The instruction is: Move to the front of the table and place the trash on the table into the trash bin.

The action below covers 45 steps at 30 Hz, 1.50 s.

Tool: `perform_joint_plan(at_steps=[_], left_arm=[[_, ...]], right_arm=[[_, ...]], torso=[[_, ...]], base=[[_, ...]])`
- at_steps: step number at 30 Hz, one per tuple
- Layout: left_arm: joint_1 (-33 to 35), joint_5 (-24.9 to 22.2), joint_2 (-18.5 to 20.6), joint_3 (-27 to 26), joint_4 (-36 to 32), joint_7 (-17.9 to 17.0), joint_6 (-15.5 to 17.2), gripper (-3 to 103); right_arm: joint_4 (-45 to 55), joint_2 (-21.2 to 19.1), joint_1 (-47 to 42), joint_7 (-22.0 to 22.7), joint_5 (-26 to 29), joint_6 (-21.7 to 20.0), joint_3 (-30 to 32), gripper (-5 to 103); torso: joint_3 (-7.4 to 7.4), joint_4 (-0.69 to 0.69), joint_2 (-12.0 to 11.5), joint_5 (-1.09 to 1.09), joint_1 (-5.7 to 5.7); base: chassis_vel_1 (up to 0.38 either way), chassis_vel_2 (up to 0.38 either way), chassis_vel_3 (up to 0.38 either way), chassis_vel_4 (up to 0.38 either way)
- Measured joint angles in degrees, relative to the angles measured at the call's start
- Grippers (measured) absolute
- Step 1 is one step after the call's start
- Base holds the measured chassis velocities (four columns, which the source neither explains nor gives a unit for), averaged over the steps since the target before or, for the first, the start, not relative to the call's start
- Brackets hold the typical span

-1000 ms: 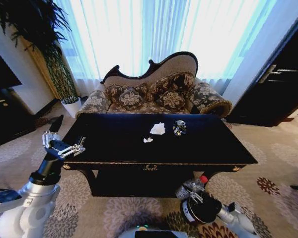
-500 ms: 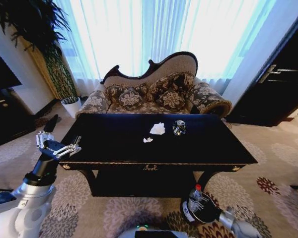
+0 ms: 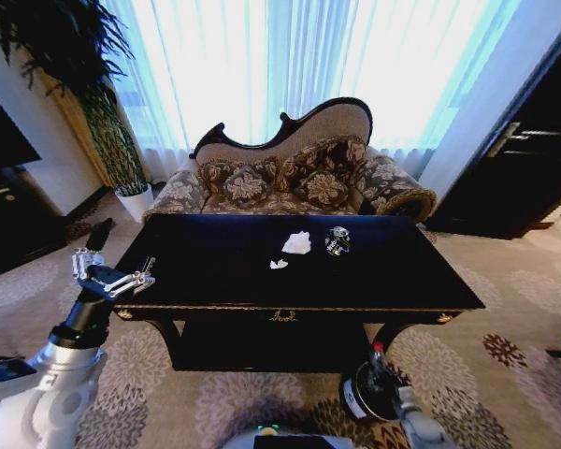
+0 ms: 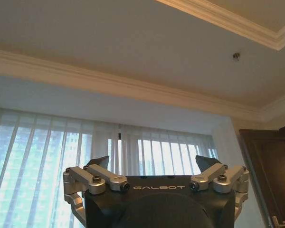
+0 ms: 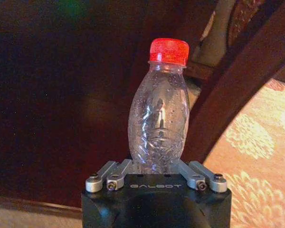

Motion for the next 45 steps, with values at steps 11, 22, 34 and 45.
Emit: perform_joint_plan(at_steps=[11,22,34,45], left_arm=[[-0.14,0.47,0.07,0.52,0.42,-0.03,-0.29,100],[0.29,0.57,0.62,0.41,-0.79,-0.2,-0.09,100],[0.54,0.85,-0.05,0.48,-0.34,-0.08,-0.62,100],[-0.02,0.9,0.62,0.31,0.32,-1.01,0.16,100]], right_arm=[[-5.41,-0.31,1.52,0.51,-0.44,0.32,0.77,23],[-6.31,0.34,1.98,0.88,-0.72,-0.16,1.47,41],[-5.9,0.97,0.97,0.21,-1.25,-0.12,1.72,90],[-1.57,2.67,-2.2,-5.35,-2.79,1.31,1.57,100]], torso=[[0.0,-0.02,0.0,0.01,0.0],[0.0,0.0,0.0,0.02,0.0],[0.0,-0.01,0.0,0.01,0.0],[0.0,-0.01,0.0,0.0,0.0]], base=[[0.0,0.0,0.0,0.0],[0.0,0.0,0.0,0.0],[0.0,0.0,0.0,0.0],[0.0,0.0,0.0,0.0]])
